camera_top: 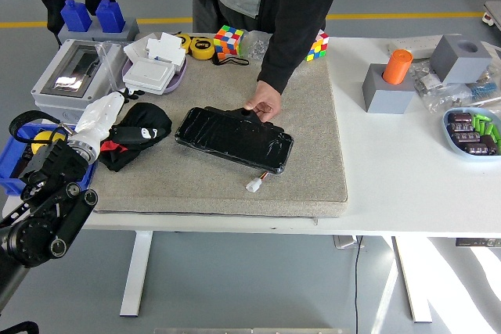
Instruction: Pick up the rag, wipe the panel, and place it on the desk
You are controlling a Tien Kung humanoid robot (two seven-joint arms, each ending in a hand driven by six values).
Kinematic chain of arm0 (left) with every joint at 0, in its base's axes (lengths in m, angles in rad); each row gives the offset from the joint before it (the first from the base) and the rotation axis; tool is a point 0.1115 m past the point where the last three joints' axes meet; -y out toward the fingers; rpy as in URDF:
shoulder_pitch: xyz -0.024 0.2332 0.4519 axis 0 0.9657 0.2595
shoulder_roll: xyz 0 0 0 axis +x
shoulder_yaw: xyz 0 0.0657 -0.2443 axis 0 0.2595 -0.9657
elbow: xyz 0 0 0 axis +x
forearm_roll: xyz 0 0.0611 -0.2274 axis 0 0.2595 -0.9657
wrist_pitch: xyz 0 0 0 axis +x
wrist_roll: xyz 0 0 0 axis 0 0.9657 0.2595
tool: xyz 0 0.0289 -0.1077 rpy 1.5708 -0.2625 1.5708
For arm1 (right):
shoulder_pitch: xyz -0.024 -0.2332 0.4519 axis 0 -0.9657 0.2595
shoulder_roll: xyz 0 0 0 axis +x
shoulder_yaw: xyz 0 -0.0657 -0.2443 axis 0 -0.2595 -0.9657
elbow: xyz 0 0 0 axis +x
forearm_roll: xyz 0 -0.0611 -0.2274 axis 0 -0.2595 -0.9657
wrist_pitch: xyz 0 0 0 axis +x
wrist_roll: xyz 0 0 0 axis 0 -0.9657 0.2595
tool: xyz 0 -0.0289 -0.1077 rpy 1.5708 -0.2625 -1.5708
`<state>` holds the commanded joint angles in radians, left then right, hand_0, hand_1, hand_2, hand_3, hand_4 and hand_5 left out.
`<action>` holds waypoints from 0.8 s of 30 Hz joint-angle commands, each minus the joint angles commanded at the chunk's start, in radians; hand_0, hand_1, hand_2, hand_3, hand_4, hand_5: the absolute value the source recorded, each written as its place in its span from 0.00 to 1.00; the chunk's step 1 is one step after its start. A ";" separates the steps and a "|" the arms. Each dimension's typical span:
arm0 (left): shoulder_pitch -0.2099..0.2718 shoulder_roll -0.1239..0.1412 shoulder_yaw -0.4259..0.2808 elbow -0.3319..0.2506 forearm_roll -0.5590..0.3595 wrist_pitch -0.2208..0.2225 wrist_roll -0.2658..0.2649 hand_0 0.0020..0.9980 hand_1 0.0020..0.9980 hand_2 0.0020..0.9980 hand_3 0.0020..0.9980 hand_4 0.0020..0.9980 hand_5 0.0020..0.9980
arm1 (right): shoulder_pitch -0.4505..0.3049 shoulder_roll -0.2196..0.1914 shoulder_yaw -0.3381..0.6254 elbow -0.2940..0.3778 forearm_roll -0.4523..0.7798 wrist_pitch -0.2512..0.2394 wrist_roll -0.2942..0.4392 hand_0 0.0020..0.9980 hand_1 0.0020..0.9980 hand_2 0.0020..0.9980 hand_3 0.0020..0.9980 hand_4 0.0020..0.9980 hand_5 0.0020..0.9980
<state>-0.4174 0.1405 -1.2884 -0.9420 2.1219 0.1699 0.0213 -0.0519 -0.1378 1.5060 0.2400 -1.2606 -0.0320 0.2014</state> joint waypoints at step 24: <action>-0.043 -0.020 0.048 0.107 -0.037 -0.009 0.036 0.38 0.49 0.56 0.59 0.77 0.00 | 0.000 0.002 -0.020 0.011 0.017 -0.004 0.007 0.59 0.60 0.53 0.52 0.88 0.35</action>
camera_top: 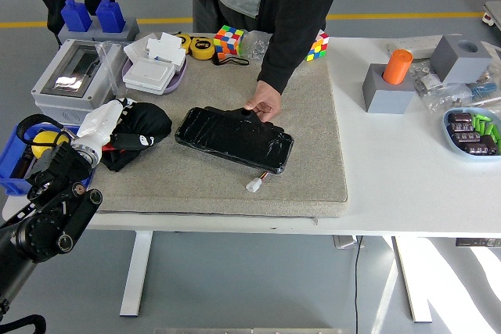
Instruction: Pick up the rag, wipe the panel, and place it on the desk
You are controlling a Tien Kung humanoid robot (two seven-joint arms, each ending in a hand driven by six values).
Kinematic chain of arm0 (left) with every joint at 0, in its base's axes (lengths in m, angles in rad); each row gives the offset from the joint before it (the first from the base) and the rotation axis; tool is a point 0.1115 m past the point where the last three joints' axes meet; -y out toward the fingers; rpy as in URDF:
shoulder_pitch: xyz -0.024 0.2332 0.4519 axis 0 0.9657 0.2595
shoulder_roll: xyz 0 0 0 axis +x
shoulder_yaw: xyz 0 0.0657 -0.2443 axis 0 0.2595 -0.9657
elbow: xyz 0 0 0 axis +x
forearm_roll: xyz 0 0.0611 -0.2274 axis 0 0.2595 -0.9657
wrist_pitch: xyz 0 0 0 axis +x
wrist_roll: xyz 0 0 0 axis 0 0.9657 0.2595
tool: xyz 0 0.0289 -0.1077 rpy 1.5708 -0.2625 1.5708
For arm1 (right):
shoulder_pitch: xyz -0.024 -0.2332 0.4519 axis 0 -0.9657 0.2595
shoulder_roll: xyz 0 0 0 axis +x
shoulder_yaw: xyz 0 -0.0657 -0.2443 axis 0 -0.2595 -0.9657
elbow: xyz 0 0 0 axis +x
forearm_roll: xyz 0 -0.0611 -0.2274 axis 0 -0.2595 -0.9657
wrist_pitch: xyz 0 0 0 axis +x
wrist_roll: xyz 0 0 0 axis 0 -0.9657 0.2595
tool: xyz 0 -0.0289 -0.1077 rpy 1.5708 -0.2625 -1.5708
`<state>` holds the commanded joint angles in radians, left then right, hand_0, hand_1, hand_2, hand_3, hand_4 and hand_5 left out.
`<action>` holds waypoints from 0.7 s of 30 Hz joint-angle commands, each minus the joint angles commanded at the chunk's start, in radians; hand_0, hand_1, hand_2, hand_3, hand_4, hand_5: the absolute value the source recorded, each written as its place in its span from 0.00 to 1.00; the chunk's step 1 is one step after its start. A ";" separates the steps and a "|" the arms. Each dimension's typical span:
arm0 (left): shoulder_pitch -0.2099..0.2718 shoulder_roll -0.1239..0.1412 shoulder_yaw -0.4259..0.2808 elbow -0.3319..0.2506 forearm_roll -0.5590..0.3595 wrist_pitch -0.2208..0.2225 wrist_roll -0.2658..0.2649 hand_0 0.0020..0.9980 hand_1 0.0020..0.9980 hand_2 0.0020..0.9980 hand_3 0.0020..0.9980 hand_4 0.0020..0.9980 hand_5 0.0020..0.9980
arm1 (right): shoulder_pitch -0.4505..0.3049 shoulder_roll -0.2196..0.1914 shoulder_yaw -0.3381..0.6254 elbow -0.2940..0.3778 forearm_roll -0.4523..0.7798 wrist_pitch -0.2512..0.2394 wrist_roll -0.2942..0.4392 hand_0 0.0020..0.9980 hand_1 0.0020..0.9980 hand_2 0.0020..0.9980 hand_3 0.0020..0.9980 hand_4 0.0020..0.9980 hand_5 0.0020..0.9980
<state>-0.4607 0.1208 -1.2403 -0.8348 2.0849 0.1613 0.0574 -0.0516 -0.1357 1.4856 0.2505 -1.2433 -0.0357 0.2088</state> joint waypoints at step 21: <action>0.006 0.015 -0.027 -0.065 0.009 0.070 -0.056 0.26 0.38 0.47 0.55 0.70 0.00 | -0.001 0.001 0.001 0.004 0.001 -0.006 0.008 0.59 0.60 0.53 0.52 0.88 0.35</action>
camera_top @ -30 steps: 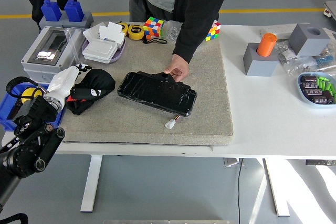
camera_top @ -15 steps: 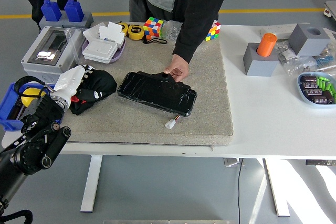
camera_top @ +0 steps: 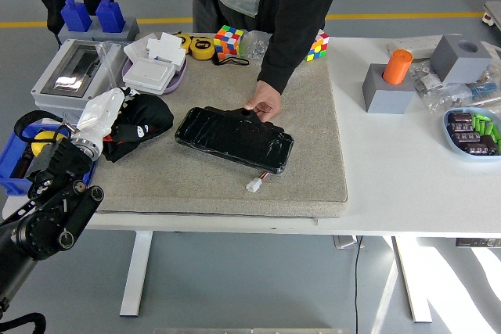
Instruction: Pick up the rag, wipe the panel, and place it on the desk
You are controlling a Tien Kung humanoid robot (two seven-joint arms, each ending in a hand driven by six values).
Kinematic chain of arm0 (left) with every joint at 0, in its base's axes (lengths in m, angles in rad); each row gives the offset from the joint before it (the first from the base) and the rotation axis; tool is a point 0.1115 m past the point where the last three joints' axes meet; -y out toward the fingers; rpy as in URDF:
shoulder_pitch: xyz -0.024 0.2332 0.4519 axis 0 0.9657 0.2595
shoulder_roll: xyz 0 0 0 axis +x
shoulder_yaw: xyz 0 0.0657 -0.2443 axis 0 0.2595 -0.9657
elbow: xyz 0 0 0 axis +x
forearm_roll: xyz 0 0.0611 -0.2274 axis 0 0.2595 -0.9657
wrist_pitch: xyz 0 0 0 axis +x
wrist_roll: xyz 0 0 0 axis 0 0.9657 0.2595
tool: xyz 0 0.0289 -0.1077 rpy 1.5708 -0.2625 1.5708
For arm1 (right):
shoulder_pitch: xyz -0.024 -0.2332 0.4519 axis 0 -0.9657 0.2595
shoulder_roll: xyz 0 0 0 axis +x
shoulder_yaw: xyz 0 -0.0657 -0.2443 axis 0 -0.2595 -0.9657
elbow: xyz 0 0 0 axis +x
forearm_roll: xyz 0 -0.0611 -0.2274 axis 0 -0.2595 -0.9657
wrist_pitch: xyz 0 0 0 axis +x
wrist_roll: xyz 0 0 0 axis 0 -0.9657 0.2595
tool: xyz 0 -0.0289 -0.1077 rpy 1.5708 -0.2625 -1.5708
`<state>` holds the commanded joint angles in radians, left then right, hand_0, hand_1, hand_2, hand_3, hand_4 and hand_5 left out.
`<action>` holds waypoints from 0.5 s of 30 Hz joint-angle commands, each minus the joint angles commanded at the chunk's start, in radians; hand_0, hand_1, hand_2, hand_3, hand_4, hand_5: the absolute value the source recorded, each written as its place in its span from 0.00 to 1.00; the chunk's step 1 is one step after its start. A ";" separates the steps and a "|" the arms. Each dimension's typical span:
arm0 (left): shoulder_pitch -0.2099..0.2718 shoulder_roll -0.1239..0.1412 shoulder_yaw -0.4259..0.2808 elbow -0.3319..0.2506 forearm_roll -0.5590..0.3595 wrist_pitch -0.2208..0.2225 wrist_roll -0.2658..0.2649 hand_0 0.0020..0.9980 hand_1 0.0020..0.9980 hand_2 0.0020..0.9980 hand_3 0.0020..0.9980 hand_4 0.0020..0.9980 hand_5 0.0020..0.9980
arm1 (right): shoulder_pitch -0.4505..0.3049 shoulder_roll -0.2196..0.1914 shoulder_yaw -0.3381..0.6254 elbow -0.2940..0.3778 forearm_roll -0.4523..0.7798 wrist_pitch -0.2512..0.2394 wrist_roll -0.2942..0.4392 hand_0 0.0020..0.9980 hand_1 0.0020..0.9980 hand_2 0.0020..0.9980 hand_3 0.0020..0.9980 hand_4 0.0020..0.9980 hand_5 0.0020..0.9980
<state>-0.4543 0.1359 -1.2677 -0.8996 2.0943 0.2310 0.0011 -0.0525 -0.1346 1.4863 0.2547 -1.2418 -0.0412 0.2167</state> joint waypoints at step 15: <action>-0.007 -0.010 0.125 -0.160 -0.076 -0.012 0.027 0.25 0.35 0.44 0.56 0.71 0.00 | -0.005 0.002 -0.003 0.004 0.002 -0.001 0.004 0.59 0.60 0.53 0.53 0.88 0.35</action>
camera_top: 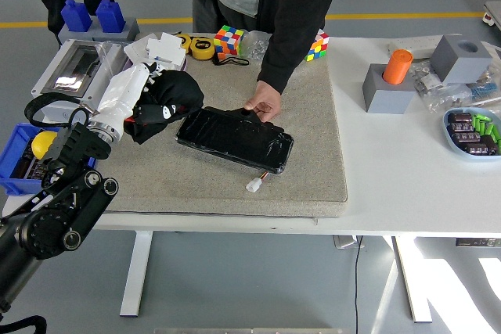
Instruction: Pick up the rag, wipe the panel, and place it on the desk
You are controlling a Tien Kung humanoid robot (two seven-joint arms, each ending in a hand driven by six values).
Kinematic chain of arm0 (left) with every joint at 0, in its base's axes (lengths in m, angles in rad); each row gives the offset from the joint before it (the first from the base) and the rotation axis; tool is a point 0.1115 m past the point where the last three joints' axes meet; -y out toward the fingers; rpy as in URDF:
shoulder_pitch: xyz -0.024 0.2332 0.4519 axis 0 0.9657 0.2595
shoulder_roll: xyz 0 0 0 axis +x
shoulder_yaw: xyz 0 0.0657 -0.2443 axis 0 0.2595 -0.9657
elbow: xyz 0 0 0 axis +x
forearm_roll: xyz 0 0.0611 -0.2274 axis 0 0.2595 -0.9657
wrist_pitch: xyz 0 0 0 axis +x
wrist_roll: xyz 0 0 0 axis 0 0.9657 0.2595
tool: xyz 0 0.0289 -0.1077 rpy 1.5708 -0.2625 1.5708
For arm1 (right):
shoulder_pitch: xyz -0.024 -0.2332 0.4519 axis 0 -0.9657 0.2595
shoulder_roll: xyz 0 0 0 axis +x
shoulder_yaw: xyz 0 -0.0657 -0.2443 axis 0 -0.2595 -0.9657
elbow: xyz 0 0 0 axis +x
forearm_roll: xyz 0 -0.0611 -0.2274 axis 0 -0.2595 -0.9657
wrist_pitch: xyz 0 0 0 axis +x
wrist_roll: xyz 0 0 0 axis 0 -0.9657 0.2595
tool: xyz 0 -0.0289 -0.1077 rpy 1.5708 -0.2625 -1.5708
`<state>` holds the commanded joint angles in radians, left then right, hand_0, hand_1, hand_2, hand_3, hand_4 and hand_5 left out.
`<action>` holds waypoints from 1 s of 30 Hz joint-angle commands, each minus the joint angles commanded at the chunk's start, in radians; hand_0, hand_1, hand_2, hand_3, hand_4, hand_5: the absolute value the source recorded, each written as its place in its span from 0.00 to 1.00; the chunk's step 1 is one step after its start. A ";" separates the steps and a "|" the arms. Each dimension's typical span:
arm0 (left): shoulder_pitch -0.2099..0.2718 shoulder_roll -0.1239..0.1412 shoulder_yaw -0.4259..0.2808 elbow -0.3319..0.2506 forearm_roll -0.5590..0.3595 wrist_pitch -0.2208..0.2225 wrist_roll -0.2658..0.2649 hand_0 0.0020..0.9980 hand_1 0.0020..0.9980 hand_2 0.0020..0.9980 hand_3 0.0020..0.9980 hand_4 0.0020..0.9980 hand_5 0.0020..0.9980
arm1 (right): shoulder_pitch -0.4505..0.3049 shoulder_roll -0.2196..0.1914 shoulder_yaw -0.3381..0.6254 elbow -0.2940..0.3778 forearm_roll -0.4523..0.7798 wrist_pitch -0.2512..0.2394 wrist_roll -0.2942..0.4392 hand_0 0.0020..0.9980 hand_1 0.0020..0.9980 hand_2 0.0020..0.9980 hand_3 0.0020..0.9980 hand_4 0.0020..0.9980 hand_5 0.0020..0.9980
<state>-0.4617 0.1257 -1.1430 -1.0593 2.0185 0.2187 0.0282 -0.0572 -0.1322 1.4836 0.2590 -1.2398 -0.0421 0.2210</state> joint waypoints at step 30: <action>-0.017 -0.017 0.173 -0.016 -0.065 -0.020 0.024 0.24 0.34 0.43 0.56 0.71 0.00 | -0.006 -0.002 -0.007 0.006 0.007 0.000 0.004 0.59 0.60 0.52 0.52 0.88 0.35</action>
<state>-0.4788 0.1088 -0.9702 -1.0749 1.9532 0.1990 0.0519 -0.0633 -0.1342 1.4763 0.2650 -1.2332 -0.0418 0.2247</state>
